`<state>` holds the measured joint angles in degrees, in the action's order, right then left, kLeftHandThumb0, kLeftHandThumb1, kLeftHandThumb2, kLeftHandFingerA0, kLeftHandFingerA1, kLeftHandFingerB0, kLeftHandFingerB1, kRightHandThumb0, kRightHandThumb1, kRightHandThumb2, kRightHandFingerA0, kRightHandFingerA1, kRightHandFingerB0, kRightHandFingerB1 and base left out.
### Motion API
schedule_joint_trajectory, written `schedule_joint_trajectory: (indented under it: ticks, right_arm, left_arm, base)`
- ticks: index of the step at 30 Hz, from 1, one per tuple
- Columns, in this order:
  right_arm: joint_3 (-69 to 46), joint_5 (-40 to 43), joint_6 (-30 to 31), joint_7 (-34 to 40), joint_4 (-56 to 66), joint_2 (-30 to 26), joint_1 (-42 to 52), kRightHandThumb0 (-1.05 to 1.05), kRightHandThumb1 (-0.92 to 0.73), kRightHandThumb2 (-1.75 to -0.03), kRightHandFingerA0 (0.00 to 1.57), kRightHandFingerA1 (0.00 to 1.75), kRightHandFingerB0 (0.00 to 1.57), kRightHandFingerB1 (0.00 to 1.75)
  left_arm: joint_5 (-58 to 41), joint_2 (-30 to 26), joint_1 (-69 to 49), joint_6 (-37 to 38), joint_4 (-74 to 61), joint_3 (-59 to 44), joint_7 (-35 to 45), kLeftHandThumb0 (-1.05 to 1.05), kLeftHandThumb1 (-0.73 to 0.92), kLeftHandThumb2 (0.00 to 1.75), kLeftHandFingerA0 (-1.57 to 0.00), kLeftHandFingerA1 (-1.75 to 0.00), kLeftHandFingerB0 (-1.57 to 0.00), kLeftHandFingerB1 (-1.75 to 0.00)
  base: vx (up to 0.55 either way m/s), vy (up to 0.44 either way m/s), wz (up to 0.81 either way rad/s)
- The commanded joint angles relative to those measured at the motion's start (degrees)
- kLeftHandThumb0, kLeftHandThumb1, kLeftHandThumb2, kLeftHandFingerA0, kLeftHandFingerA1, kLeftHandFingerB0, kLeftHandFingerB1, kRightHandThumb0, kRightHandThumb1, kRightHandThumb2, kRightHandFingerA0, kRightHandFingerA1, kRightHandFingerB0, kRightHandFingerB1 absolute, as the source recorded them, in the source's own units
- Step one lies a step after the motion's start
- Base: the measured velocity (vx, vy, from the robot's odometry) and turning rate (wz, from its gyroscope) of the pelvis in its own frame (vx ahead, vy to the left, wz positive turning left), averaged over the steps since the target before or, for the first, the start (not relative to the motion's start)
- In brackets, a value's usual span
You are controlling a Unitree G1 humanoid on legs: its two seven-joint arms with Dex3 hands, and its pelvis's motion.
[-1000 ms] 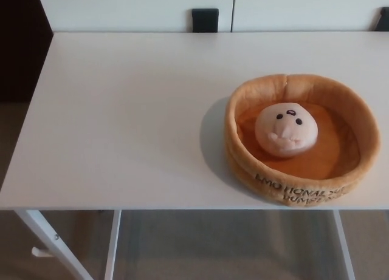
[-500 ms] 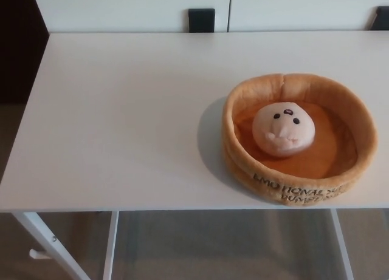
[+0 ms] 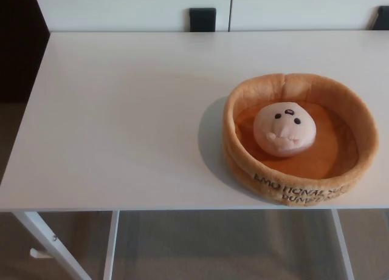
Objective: The robot walks towards a table in front, picks a dumpling toy with left hand and puts it in an orange round plate
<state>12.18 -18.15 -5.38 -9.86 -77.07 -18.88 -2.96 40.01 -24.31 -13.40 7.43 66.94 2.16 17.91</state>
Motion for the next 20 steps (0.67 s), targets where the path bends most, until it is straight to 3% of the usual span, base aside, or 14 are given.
schedule_joint_trajectory:
  ticks: [1, 20]
  right_arm:
    - [-0.1, -0.7, 1.1, 1.0, -0.7, -0.7, 0.6, -0.41, -0.62, -0.59, 0.66, 0.52, 0.51, 0.40]
    - [-1.6, -0.2, 1.4, -1.5, -0.2, -1.5, -0.8, -0.40, -0.65, -0.59, 0.58, 0.52, 0.49, 0.42]
  left_arm:
    - [-2.3, 0.0, 2.7, 3.5, 6.9, 2.6, -8.9, -0.42, 0.76, 0.63, -0.55, -0.45, -0.46, -0.37]
    - [-7.1, -0.2, 5.1, 4.2, 9.7, 7.6, -9.6, -0.41, 0.78, 0.64, -0.53, -0.43, -0.46, -0.36]
  base:
    - [0.00, 0.000, 0.00]
    - [0.00, 0.000, 0.00]
